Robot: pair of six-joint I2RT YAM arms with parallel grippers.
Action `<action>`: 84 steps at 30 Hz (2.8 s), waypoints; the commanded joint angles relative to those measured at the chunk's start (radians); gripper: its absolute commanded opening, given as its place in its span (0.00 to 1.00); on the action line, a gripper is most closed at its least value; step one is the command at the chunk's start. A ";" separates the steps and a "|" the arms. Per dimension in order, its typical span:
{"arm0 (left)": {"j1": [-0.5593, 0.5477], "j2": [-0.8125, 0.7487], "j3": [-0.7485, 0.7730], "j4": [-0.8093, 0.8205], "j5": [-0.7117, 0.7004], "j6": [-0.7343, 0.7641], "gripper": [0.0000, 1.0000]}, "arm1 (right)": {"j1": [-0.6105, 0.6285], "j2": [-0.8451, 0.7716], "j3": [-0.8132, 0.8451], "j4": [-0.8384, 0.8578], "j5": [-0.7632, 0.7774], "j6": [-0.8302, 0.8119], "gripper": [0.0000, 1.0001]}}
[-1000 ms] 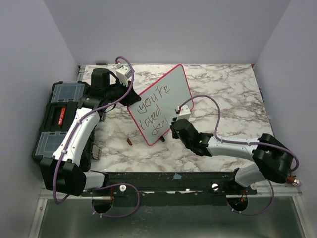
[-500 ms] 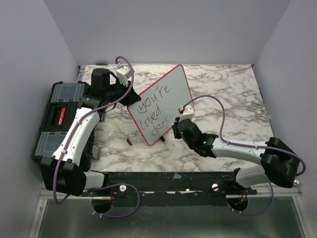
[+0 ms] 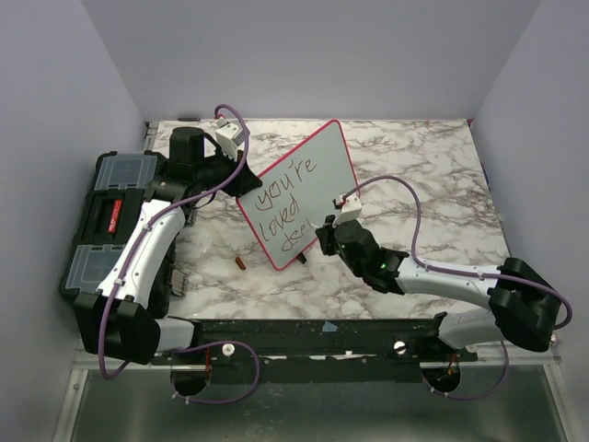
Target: Write a sentence on the whiteboard
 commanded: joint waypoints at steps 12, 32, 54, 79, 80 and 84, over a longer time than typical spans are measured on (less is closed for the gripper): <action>-0.008 -0.013 0.007 -0.017 -0.026 0.052 0.00 | -0.002 0.061 0.050 0.073 0.013 -0.007 0.01; -0.009 -0.010 0.009 -0.016 -0.022 0.050 0.00 | -0.006 0.100 0.083 0.055 0.105 -0.017 0.01; -0.009 -0.018 0.008 -0.016 -0.022 0.050 0.00 | -0.016 0.123 0.061 0.020 -0.011 0.022 0.01; -0.008 -0.026 0.005 -0.012 -0.022 0.048 0.00 | -0.016 -0.087 0.016 -0.032 -0.039 -0.015 0.01; -0.008 -0.027 0.005 -0.012 -0.021 0.049 0.00 | -0.017 -0.103 0.006 -0.031 -0.026 -0.018 0.01; -0.009 -0.028 0.005 -0.013 -0.019 0.047 0.00 | -0.017 -0.160 -0.032 -0.007 0.036 -0.021 0.01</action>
